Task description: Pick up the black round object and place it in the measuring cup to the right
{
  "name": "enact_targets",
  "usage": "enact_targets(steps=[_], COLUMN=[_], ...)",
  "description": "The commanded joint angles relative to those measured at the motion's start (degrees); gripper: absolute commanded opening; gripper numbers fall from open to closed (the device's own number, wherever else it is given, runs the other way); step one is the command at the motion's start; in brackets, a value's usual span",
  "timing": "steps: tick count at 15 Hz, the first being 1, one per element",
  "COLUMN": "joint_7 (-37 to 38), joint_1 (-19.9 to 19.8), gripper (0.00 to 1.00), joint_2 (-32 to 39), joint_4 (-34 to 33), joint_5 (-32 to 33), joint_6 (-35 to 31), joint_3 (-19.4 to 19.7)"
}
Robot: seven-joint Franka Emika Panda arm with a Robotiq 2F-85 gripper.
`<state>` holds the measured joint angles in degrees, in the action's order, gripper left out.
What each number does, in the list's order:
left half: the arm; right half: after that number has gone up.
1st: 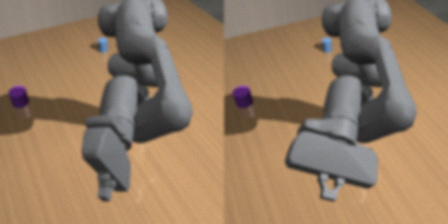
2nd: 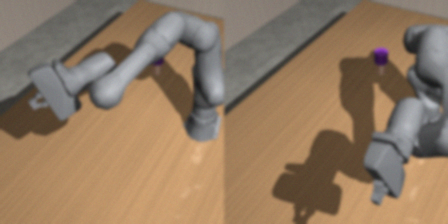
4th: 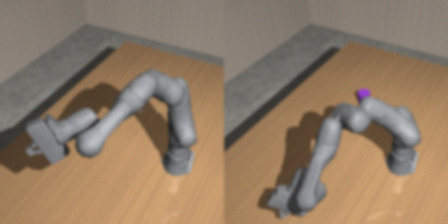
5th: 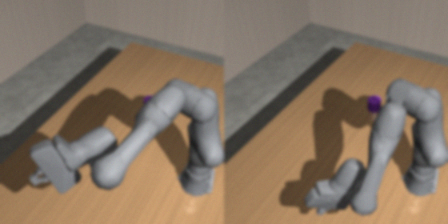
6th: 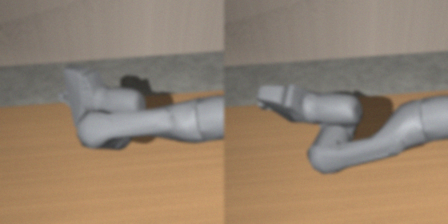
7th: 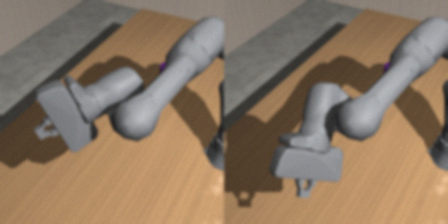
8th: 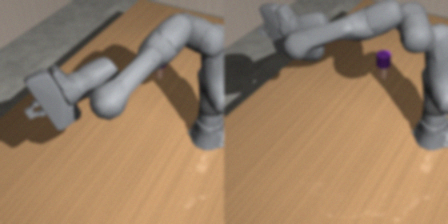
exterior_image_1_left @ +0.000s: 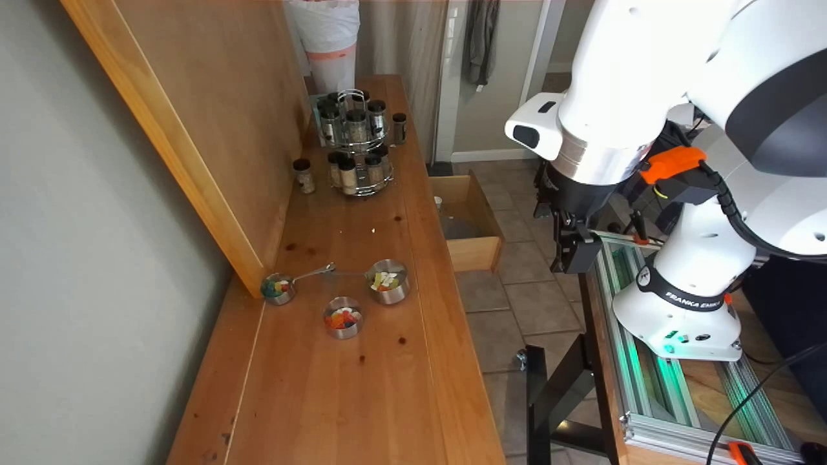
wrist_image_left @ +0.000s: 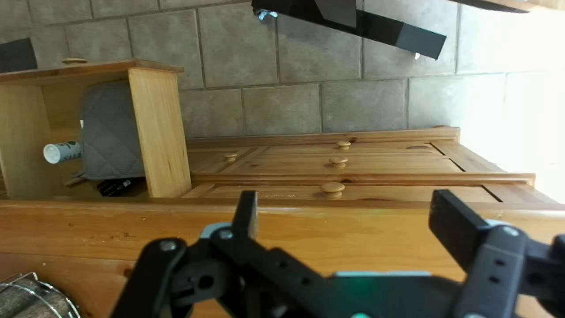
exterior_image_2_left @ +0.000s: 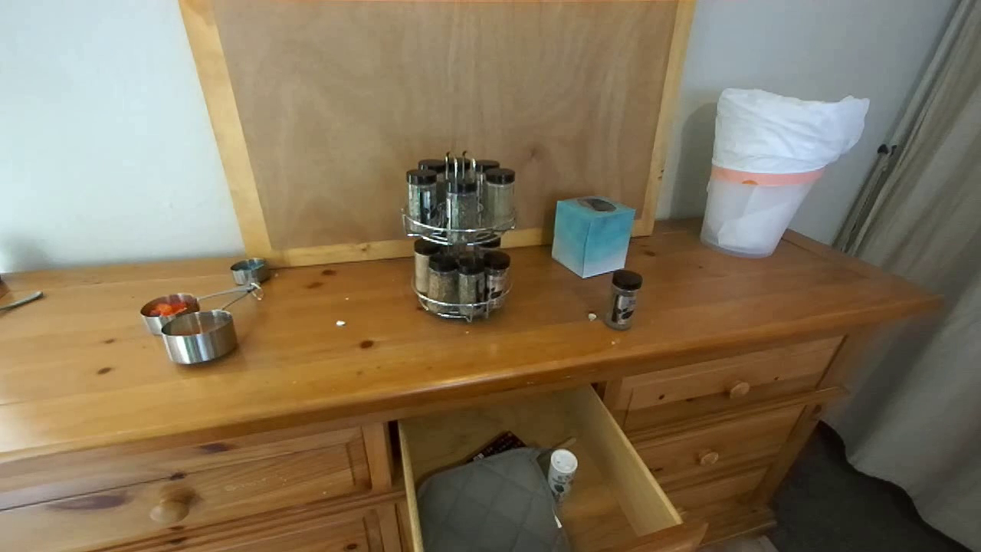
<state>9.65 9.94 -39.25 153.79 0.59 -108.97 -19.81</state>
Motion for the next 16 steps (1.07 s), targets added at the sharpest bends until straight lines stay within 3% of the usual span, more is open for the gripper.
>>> enact_targets(steps=[1,11,16], joint_7=[0.77,0.77,-5.10], joint_1=[1.37,1.37,7.47], gripper=[1.00,1.00,1.00], joint_2=[0.32,0.32,13.58], joint_4=[-0.14,-0.14,-7.89], joint_5=[0.84,0.84,-0.47], joint_6=[0.21,0.21,-8.65], joint_3=[1.27,1.27,-1.94])
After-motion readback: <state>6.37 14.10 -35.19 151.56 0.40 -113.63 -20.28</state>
